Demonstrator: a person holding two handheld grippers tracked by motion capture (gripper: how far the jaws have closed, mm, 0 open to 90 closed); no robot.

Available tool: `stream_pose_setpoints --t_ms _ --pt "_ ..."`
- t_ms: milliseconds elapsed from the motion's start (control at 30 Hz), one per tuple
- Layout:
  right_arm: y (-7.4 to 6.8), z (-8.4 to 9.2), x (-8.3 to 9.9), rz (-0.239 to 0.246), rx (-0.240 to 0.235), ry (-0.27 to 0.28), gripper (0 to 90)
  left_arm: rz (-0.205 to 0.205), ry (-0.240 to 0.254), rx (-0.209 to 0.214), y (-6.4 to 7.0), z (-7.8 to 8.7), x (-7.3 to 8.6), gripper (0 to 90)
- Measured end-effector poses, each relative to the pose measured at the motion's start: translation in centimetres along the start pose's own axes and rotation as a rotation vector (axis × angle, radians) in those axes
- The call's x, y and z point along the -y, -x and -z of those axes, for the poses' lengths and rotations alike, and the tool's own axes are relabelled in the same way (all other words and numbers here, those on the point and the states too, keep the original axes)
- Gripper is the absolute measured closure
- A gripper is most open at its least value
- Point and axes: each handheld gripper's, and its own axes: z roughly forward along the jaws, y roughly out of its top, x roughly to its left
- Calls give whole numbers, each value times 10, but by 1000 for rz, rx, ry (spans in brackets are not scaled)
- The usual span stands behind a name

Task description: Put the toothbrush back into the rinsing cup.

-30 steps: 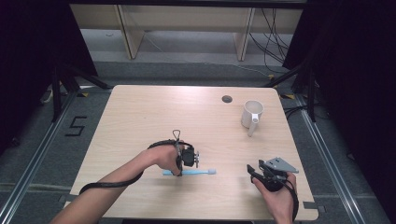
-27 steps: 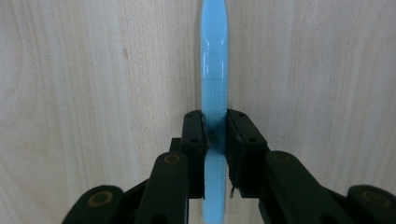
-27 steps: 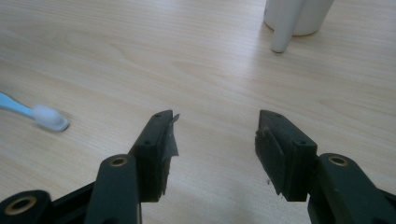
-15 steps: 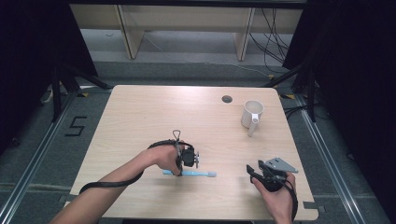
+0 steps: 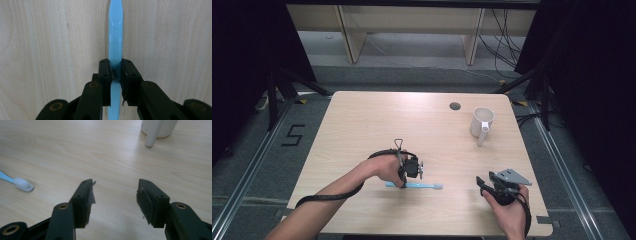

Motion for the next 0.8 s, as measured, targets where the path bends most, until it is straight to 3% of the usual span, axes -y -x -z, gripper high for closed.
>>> stream_pose_setpoints --t_ms 567,600,633,667,800 --pt "0 -1 0 3 9 2 471 -7 56 5 1 7 5 784" --pt "-3 0 1 -26 12 -9 471 -10 66 7 1 8 5 784" --pt "-3 0 1 -26 12 -9 471 -10 66 7 1 8 5 784" --pt "0 -1 0 8 9 -4 470 -12 70 8 1 9 5 784" --pt "0 -1 0 8 9 -4 469 -14 99 3 0 13 5 784"
